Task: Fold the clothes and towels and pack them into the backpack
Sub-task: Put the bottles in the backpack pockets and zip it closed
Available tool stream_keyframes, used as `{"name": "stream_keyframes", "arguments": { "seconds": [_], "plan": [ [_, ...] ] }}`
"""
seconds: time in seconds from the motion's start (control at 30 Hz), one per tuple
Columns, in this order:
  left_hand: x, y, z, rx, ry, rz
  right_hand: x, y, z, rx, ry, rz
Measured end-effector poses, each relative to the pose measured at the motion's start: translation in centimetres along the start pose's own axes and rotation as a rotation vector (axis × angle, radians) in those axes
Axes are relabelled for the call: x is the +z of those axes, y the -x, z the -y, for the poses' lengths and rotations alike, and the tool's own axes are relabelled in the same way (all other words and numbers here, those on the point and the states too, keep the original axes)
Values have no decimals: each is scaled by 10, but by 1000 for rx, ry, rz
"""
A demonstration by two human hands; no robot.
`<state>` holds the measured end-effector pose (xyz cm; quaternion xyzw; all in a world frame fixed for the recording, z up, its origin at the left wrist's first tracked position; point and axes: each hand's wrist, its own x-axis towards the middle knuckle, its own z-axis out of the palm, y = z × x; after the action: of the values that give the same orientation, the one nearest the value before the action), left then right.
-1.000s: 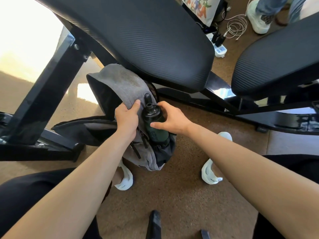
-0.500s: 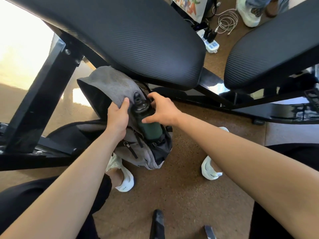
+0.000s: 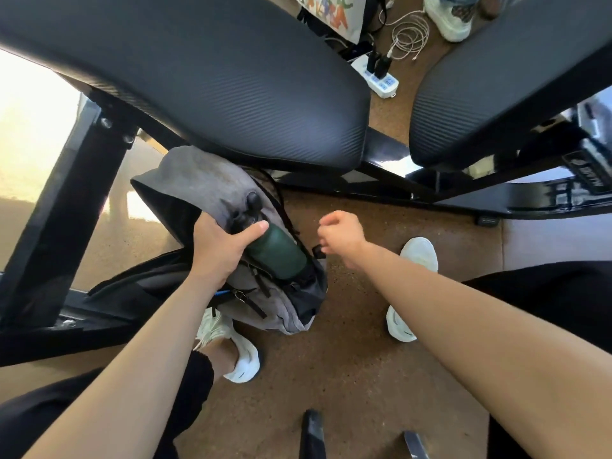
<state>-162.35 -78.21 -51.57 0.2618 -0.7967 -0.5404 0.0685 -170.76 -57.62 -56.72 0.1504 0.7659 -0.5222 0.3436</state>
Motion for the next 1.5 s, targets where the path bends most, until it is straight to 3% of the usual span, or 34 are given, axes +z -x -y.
{"name": "stream_keyframes", "arguments": {
  "seconds": [0.07, 0.13, 0.27, 0.53, 0.63, 0.7, 0.77, 0.87, 1.0, 1.2, 1.3, 1.37, 1.43, 1.5],
  "plan": [
    [-3, -1, 2, -25, -3, -69, 3, 1, -25, 213, -36, 50],
    [-9, -6, 4, -60, 10, -114, 12, 6, -44, 313, -101, 174],
    [-27, -18, 7, -97, 66, -139, 32, 14, -54, 292, -399, 322],
    [-79, -45, 15, -172, 190, -101, 61, 9, -30, 136, -444, 332],
    [-87, -47, 15, -177, 170, -53, 71, 5, -9, -67, -231, 313],
    [-93, -50, 18, -165, 143, -13, 70, 0, 5, -203, 15, 445],
    [-100, -52, 20, -160, 140, -1, 65, -4, 17, -218, 230, 591],
    [-105, -54, 23, -155, 154, 1, 59, -6, 25, -258, 507, 682],
    [-95, -52, 26, -117, 148, -4, 65, -7, 20, -379, 666, 616],
    [-73, -36, 34, -158, 156, 33, 94, -5, 12, -262, 347, 610],
    [-66, -34, 31, -171, 176, 39, 104, -3, 21, -289, 693, 371],
    [-63, -34, 28, -197, 216, 11, 103, 2, 29, -428, 905, 204],
    [-61, -33, 22, -254, 317, -27, 98, 4, 37, -514, 770, 235],
    [-56, -33, 14, -358, 487, -22, 90, -3, 40, -487, 553, 361]
  ]
}}
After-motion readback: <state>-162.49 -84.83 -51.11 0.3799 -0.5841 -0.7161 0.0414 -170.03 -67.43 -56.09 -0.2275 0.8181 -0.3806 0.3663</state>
